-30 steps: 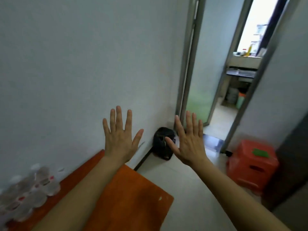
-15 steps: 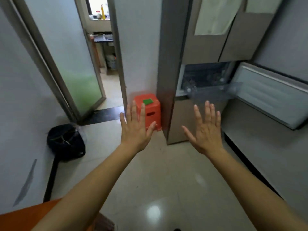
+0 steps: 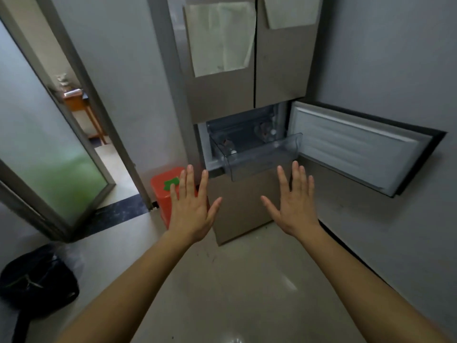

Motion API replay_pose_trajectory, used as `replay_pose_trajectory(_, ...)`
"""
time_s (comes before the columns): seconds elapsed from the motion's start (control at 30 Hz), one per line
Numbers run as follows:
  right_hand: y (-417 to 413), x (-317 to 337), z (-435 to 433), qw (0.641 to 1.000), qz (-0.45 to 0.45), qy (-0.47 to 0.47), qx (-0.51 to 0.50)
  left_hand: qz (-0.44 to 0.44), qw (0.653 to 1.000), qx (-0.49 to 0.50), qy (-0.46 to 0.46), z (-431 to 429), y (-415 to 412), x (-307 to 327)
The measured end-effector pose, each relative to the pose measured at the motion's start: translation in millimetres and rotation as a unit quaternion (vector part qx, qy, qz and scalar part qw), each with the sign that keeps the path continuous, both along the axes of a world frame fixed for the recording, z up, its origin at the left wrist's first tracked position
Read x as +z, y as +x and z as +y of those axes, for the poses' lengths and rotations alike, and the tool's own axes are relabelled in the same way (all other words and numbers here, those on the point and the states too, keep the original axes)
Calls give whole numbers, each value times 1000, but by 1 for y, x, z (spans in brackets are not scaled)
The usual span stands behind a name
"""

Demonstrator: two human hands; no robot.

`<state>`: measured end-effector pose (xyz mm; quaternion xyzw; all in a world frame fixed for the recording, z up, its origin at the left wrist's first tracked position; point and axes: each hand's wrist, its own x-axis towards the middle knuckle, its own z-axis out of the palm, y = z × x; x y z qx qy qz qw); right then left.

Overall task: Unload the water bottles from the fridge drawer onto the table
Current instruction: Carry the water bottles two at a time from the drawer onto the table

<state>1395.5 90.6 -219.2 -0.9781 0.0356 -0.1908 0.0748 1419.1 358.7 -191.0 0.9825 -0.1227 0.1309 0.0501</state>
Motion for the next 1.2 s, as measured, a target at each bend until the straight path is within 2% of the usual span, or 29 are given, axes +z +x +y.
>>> replay_pose_trajectory(0.2, 81, 4, -50, 1000, 25, 10, 17, 29, 999, 17, -11, -50, 65, 3)
replay_pose_trajectory(0.4, 162, -20, -77, 998, 59, 4, 22, 80, 996, 17, -26, -87, 152, -18)
replay_pose_trajectory(0.83, 390, -21, -158, 990, 137, -18, -34, 213, 975, -41, -36, -168, 417, -53)
replay_pose_trajectory(1.07, 479, -48, -190, 985, 170, 5, -16, 305, 952, 2, -19, -196, 491, -88)
replay_pose_trajectory(1.2, 542, -82, -209, 977, 208, 27, 28, 363, 930, 52, -8, -206, 522, -112)
